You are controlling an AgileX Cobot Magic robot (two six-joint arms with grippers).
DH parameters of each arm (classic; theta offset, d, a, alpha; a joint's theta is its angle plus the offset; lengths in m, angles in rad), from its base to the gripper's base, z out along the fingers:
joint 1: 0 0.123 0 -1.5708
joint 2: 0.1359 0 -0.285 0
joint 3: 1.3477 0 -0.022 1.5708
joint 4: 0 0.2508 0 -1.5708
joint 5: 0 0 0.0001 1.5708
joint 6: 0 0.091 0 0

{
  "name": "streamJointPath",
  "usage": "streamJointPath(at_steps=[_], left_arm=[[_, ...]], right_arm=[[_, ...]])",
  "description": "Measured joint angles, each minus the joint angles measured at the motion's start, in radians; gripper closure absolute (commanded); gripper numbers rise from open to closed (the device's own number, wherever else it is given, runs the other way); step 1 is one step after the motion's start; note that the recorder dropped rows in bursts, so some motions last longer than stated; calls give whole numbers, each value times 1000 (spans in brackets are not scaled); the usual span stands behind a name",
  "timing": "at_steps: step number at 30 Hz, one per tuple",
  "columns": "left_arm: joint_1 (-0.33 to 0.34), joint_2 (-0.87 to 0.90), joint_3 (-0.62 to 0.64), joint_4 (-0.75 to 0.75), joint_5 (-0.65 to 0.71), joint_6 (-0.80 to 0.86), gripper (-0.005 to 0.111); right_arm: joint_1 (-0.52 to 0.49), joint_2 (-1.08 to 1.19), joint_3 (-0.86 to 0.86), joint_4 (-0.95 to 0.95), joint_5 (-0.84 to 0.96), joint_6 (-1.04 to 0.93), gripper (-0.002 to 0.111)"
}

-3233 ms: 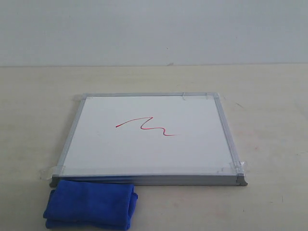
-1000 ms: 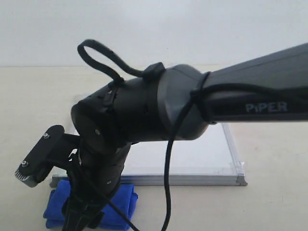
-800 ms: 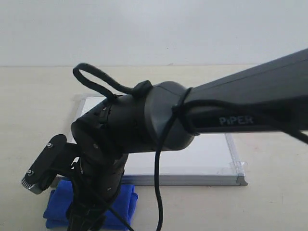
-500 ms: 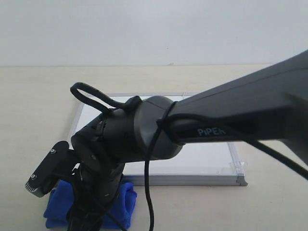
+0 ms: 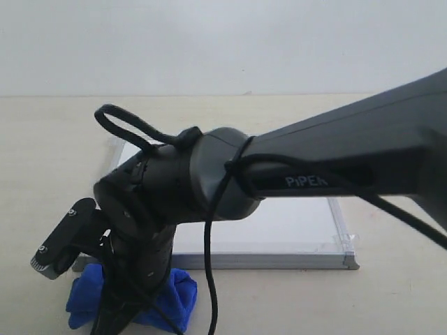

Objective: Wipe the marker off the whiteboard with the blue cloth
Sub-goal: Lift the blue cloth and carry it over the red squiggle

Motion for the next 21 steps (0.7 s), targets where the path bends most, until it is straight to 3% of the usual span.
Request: streamJointPath(at_steps=[6,12,16,21], left_arm=[[0,0,0,0,0,0,102],[0,0,0,0,0,0,102],[0,0,0,0,0,0,102],[0,0,0,0,0,0,102]], right_arm=[[1,-102,-133,-49,98,-8,108],[-17,-166,-223,-355,102,123,108],[-104,-141,-226,-441,92,245,108],[-215,-58,-228,-393,66,274,108]])
